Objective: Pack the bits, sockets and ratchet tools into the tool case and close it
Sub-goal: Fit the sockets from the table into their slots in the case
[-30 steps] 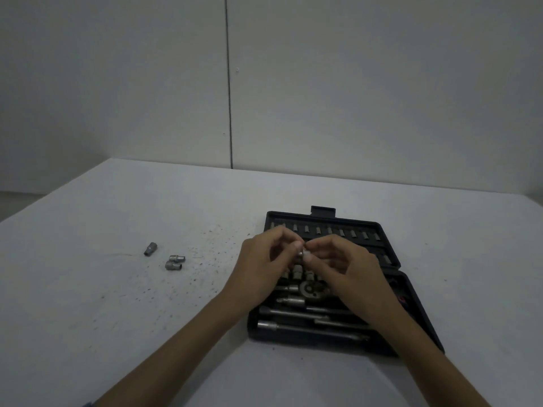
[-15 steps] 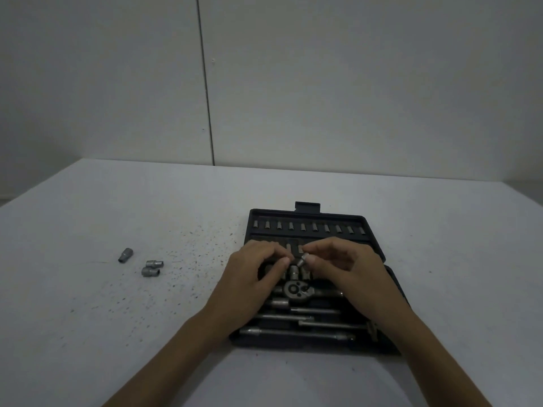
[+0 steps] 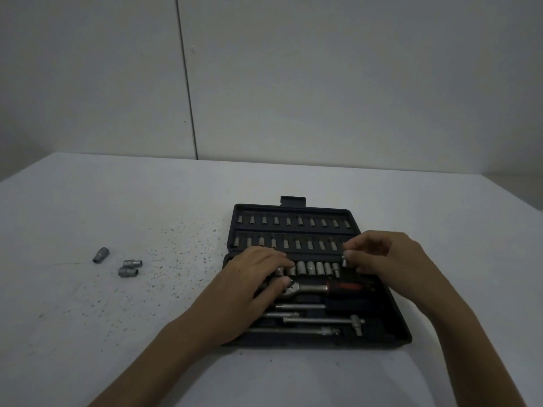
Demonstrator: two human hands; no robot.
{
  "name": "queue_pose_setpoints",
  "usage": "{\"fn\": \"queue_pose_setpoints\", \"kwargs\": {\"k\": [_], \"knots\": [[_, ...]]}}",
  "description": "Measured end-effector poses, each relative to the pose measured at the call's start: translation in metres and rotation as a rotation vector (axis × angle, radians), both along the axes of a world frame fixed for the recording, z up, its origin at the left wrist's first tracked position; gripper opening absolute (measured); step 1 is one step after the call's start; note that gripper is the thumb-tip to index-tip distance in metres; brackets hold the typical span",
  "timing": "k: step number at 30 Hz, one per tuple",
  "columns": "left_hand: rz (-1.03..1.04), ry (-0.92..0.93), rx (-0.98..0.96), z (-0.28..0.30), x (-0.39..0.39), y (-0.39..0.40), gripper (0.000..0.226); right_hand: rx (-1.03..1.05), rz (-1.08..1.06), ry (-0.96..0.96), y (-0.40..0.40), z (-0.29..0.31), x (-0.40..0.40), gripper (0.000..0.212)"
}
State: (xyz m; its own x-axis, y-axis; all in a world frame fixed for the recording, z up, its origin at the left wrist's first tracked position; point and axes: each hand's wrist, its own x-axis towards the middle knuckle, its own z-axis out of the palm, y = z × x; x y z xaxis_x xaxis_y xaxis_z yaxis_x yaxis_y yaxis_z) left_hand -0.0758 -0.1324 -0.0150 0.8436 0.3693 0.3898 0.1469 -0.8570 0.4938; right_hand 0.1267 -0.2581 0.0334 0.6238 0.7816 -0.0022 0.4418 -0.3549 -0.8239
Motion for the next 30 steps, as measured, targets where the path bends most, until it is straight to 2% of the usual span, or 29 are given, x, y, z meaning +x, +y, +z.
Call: {"fn": "queue_pose_setpoints", "kwargs": {"k": [7, 14, 30], "knots": [[0.006, 0.02, -0.012, -0.0005, -0.0003, -0.0011, 0.046, -0.148, 0.023, -0.146, -0.0034, -0.0014, 0.0006, 0.009], [0.005, 0.02, -0.009, 0.0006, 0.0002, -0.0024, 0.045, -0.208, 0.034, -0.184, -0.0054, 0.0008, 0.0039, 0.014], [0.005, 0.023, -0.001, -0.0009, 0.0006, -0.0006, 0.046, -0.206, 0.059, -0.225, -0.0032, -0.0013, 0.0018, 0.012]]}}
